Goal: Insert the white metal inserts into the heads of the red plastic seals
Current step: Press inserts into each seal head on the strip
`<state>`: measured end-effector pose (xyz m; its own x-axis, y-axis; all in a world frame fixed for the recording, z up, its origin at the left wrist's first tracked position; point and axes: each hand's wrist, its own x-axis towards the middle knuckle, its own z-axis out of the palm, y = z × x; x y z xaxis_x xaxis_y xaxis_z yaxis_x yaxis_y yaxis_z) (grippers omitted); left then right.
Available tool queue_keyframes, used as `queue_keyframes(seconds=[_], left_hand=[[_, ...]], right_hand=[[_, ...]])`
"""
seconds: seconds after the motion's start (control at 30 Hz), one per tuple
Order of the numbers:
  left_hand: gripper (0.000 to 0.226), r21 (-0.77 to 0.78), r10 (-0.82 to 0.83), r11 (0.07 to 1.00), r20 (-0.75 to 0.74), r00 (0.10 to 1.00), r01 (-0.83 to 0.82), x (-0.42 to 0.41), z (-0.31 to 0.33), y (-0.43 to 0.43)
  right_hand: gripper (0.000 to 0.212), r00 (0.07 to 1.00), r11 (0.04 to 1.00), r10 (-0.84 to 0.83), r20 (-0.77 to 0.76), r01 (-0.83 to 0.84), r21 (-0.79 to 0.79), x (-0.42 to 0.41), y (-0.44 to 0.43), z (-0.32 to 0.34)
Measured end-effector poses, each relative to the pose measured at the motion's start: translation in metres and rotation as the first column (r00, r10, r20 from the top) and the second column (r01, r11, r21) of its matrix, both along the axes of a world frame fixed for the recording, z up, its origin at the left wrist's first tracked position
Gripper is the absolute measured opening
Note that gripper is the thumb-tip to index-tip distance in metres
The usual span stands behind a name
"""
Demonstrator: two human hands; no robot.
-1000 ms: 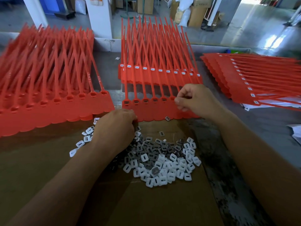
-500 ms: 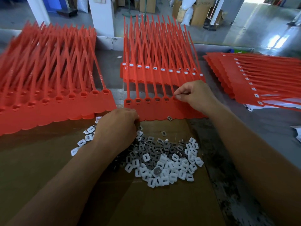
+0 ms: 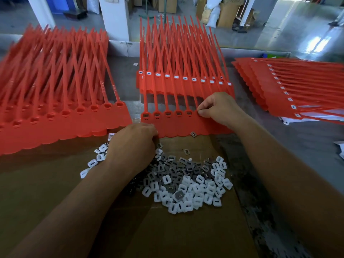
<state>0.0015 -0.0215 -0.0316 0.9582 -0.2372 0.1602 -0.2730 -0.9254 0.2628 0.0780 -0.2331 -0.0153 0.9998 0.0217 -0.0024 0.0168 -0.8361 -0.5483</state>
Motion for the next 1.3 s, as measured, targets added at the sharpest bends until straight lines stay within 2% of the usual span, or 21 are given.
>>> queue_keyframes(seconds=[0.03,0.1,0.17,0.27,0.3,0.37,0.43,0.5,0.57,0.67,0.77,0.93,1.13,1.3], left_hand=[[0.032,-0.001,-0.003,1.000,0.002,1.000,0.003,0.000,0.000,0.000],[0.031,-0.004,-0.009,1.000,0.005,1.000,0.009,0.000,0.000,0.000],[0.031,-0.006,-0.011,1.000,0.004,1.000,0.011,0.000,0.001,0.000],[0.031,-0.013,-0.010,1.000,0.006,1.000,0.010,0.000,0.001,0.000],[0.031,-0.017,-0.011,1.000,0.009,1.000,0.011,-0.001,0.001,0.001],[0.032,-0.019,-0.015,1.000,0.010,1.000,0.015,-0.001,0.000,0.001],[0.033,-0.018,-0.006,1.000,0.004,1.000,0.006,-0.001,0.000,0.000],[0.034,-0.019,0.011,1.000,-0.001,1.000,-0.011,0.001,-0.001,0.000],[0.035,-0.031,0.017,0.999,0.008,1.000,-0.016,0.001,-0.002,-0.001],[0.045,-0.068,-0.001,0.998,0.028,1.000,0.003,0.000,-0.003,-0.001],[0.048,-0.008,-0.066,0.998,0.034,0.997,0.066,0.001,-0.007,-0.001],[0.061,0.038,-0.115,0.993,-0.028,0.993,0.116,0.002,-0.008,0.000],[0.061,0.067,-0.142,0.987,-0.082,0.986,0.148,0.003,-0.009,0.000],[0.061,0.047,-0.135,0.989,-0.084,0.987,0.140,0.003,-0.008,-0.001]], right_hand=[[0.005,1.000,0.999,-0.024,0.000,0.024,0.024,0.000,0.001,0.001],[0.018,0.998,0.994,-0.065,-0.006,0.065,0.085,0.002,0.002,0.003],[0.023,0.996,0.990,-0.085,-0.028,0.088,0.110,0.004,0.003,0.003],[0.012,0.997,0.993,-0.071,0.002,0.070,0.095,0.004,0.002,0.001],[0.007,0.997,0.994,-0.059,0.046,0.054,0.100,0.001,0.001,0.001],[0.010,0.991,0.996,0.013,0.136,-0.025,0.089,-0.009,-0.001,0.003],[0.015,0.980,0.981,0.176,0.091,-0.183,0.071,-0.023,-0.002,0.007],[0.019,0.953,0.953,0.301,-0.038,-0.300,0.034,-0.035,0.002,0.010],[0.014,0.943,0.945,0.320,-0.091,-0.324,-0.036,-0.040,0.006,0.009],[0.007,0.961,0.951,0.263,-0.089,-0.274,-0.142,-0.040,0.011,0.009],[0.003,0.966,0.946,0.232,-0.118,-0.252,-0.203,-0.044,0.019,0.009],[0.016,0.977,0.917,0.192,-0.095,-0.213,-0.336,-0.051,0.030,0.008],[0.014,0.986,0.909,0.160,-0.036,-0.162,-0.385,-0.057,0.032,0.008],[0.010,0.974,0.856,0.207,-0.088,-0.224,-0.466,-0.060,0.032,0.003]])
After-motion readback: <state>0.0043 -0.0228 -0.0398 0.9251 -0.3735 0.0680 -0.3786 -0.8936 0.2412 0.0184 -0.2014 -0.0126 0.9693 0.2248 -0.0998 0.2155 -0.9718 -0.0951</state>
